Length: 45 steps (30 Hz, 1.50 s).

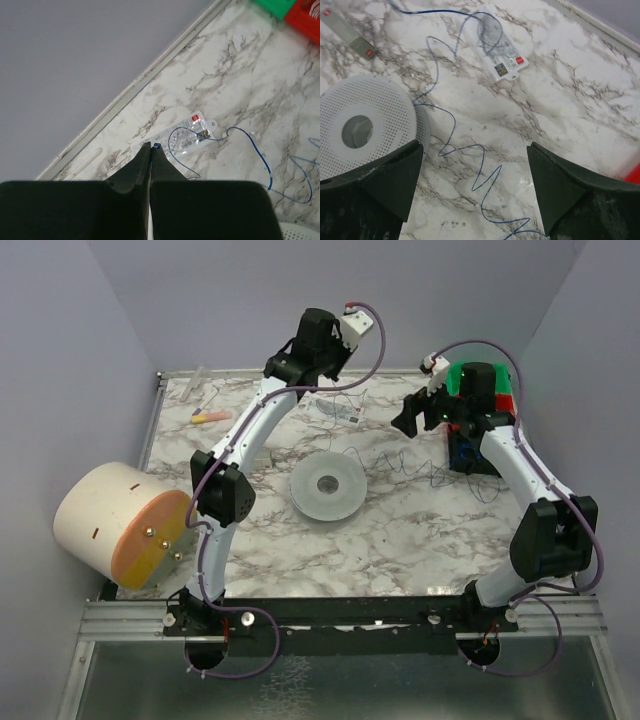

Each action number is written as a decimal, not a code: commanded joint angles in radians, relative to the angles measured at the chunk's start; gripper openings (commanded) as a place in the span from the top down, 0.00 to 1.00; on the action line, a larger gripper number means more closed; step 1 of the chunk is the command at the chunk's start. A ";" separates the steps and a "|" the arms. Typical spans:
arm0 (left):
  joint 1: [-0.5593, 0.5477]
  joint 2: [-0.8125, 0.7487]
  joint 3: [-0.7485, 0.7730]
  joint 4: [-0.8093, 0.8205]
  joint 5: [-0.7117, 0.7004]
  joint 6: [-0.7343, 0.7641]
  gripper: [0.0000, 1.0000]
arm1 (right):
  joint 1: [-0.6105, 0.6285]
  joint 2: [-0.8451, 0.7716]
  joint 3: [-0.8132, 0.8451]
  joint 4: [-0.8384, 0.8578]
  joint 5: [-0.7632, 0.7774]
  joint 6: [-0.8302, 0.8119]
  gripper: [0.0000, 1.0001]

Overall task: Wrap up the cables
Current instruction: Adjust the cable at the center of the board.

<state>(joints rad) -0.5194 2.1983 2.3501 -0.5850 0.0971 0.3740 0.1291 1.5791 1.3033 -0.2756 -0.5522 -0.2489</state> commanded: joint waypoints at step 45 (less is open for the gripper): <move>-0.043 -0.137 -0.341 0.092 0.099 -0.880 0.94 | 0.451 -0.088 -0.353 0.533 0.464 -0.699 0.16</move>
<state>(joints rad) -0.5503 2.1094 2.0323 -0.5152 0.1532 -0.4824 0.5594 1.4666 0.9565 0.1478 -0.1467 -0.9180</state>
